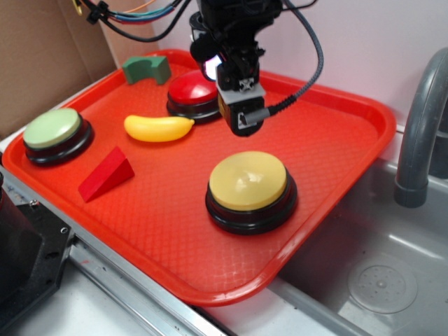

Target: Push the yellow button.

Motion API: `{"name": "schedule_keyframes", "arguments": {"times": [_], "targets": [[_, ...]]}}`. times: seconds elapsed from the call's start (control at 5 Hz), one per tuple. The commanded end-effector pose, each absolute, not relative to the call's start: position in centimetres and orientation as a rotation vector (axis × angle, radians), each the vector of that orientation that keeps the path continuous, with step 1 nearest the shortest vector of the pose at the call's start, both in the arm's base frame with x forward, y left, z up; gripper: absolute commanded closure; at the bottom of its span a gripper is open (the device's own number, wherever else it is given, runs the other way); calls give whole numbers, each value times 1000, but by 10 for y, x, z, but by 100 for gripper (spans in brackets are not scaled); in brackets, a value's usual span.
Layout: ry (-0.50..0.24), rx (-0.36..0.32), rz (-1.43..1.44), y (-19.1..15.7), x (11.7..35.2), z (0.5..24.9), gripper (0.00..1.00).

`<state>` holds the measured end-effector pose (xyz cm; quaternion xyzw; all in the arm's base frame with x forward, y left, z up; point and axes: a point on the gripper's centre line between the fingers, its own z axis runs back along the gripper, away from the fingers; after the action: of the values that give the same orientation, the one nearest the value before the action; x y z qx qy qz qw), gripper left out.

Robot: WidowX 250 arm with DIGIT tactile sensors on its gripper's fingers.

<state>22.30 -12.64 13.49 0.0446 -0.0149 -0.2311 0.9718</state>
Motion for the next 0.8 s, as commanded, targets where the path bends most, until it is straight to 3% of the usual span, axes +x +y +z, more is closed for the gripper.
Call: {"name": "schedule_keyframes", "arguments": {"times": [0.0, 0.6], "targets": [[-82, 10, -428, -130, 214, 177, 0], [-52, 15, -374, -122, 203, 201, 0]]}}
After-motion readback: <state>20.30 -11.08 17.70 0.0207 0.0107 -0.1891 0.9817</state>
